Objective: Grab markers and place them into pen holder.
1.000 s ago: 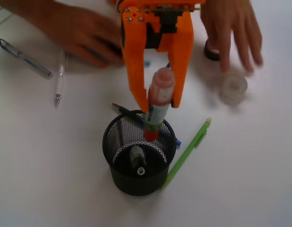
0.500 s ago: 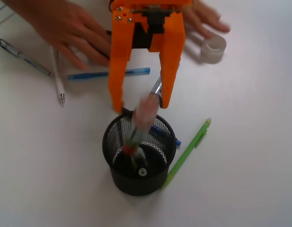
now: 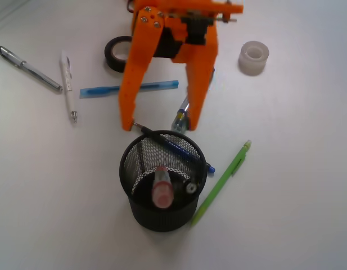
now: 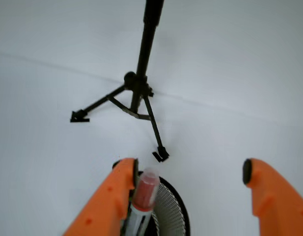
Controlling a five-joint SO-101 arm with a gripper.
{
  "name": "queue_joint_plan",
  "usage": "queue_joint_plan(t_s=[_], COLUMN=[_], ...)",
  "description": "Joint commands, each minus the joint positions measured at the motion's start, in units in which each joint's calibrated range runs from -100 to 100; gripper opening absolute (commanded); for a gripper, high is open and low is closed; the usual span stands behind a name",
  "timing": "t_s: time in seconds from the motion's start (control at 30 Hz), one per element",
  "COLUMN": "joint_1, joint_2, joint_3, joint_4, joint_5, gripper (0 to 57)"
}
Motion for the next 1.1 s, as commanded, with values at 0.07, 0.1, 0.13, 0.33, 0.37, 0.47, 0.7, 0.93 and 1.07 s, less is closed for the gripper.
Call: queue_joint_plan(t_s=[0.07,0.1,0.13,0.33,0.37,0.47,0.7,0.93,1.07], joint_1=[1.95,2.18,2.25,1.8,1.43,0.91,2.03,7.26,7.63], joint_2=[-12.89,-14.93,-16.88,-25.13,-26.06,-28.53,-39.24,-64.65,-77.74], joint_3=[-2.6,-2.6,-2.6,-2.51,-2.51,-2.42,0.93,46.31,72.67], joint_4=[22.18,27.78,32.68,43.97,43.97,44.06,44.14,43.62,31.2], joint_5=[2.69,3.03,3.47,6.45,6.79,7.18,10.84,9.77,9.72], gripper=[25.0,25.0,25.0,25.0,25.0,25.0,27.7,29.8,29.8])
